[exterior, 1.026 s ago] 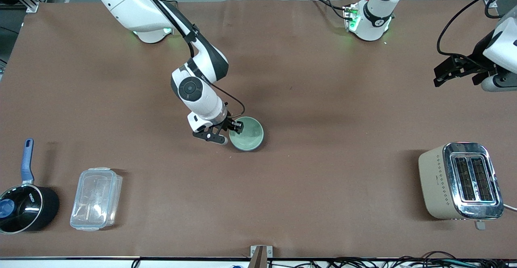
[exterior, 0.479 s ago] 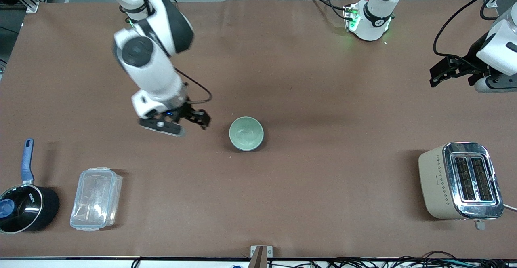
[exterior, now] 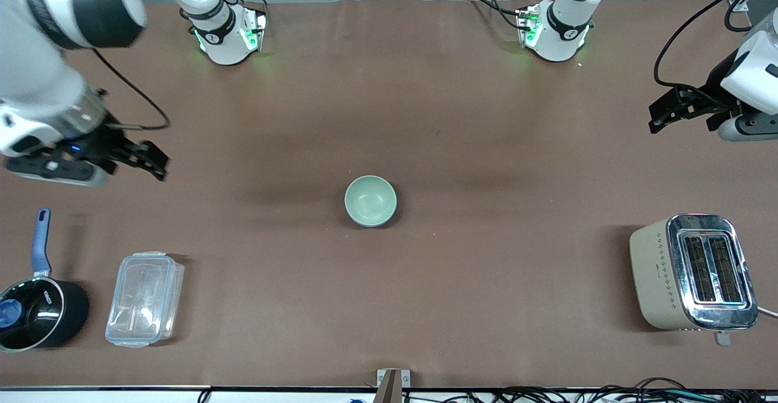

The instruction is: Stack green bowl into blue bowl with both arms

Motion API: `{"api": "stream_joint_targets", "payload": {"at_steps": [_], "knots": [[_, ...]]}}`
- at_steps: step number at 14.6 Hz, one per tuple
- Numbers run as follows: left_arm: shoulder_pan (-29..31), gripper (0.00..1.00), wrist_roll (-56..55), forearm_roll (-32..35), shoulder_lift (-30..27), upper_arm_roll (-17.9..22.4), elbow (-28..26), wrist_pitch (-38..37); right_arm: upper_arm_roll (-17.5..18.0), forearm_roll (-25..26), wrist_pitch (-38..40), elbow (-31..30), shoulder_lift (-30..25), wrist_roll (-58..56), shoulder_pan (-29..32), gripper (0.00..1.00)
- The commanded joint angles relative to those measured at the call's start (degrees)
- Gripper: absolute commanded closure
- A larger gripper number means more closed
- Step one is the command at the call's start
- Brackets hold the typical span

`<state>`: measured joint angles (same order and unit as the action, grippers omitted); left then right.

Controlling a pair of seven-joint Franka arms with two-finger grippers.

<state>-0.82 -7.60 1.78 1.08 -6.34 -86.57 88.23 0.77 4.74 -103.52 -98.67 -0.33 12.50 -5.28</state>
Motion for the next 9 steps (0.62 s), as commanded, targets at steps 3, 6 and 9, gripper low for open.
{"api": "stream_joint_targets", "payload": {"at_steps": [3,6,9], "knots": [[0.2,0.0,0.9,-0.8,0.3,0.3,1.1,0.0,-6.5,-4.0,11.8,8.7,-2.0,-7.7,-0.1,0.0],[0.2,0.0,1.2,-0.8,0.3,0.4,1.1,0.0,-7.3,-5.4,15.7,13.4,-0.8,-7.8,-0.1,0.0],[0.1,0.0,1.3,-0.9,0.2,0.3,1.0,-0.4,-6.9,-4.8,16.2,13.2,-0.7,-8.0,-0.2,0.0]]}}
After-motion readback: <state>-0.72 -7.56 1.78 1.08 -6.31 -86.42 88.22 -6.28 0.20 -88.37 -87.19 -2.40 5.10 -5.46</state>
